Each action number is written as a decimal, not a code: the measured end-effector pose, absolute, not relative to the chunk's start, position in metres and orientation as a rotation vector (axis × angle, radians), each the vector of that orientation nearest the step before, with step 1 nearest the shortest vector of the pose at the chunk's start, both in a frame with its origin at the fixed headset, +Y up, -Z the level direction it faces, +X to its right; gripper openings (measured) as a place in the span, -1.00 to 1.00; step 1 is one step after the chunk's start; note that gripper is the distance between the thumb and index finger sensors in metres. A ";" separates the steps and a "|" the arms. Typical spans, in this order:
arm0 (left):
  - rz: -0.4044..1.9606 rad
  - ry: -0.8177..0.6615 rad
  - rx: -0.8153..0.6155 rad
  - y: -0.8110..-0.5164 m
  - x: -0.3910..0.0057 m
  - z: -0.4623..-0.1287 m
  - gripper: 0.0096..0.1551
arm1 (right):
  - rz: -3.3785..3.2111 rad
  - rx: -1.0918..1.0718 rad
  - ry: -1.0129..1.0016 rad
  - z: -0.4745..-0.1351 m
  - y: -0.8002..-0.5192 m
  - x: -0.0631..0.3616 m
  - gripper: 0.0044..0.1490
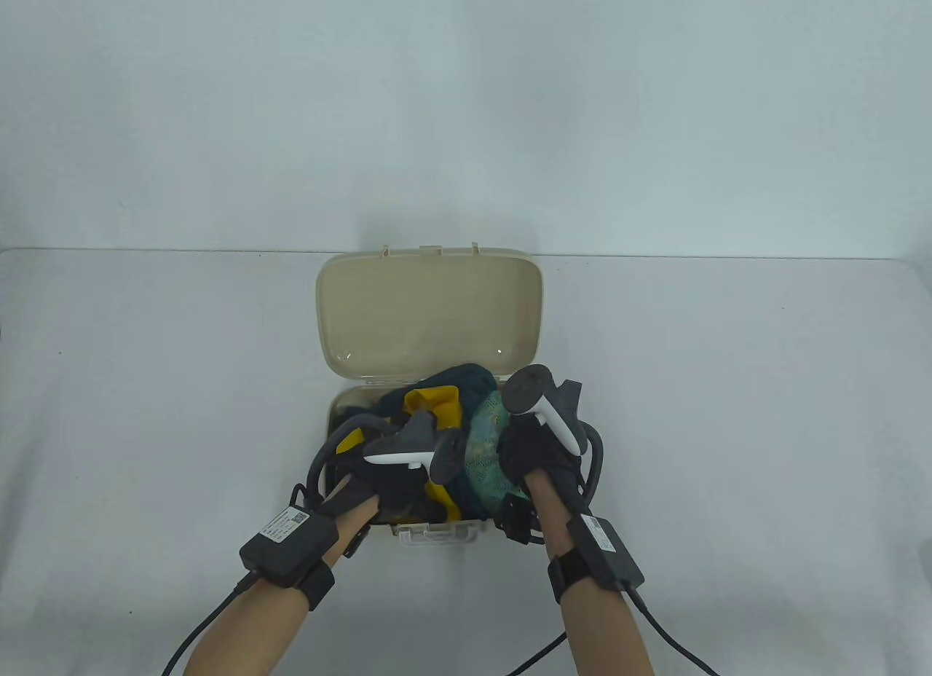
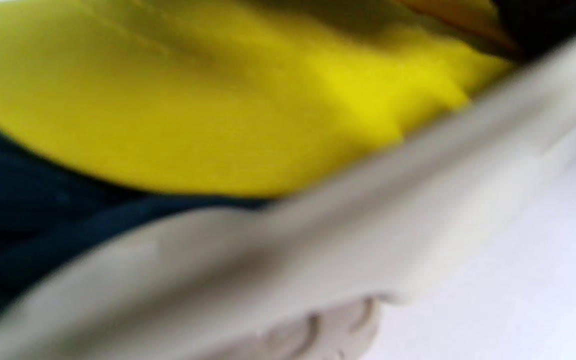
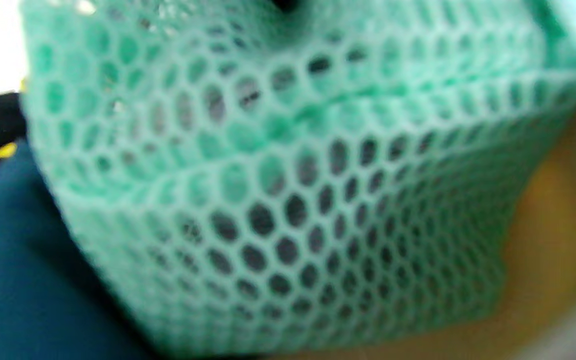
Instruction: Pack suitcase
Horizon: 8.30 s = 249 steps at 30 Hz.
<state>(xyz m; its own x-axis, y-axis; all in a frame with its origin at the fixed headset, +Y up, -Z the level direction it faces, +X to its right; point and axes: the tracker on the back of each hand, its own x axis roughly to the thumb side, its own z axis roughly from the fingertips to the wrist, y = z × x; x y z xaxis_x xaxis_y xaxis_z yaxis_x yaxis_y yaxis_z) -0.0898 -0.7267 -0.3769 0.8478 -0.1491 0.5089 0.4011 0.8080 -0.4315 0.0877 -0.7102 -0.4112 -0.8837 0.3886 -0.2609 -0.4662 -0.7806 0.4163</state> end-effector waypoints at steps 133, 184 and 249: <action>-0.139 -0.348 -0.424 -0.705 -0.163 -0.360 0.17 | 2.993 0.638 0.750 -0.388 -0.725 0.034 0.45; 1.074 -0.010 -0.099 -0.628 -0.258 -0.434 0.16 | 2.245 0.121 0.338 -0.476 -0.609 0.121 0.31; 0.377 -0.149 -0.316 -0.659 -0.202 -0.378 0.12 | 2.775 0.516 0.240 -0.309 -0.660 0.126 0.11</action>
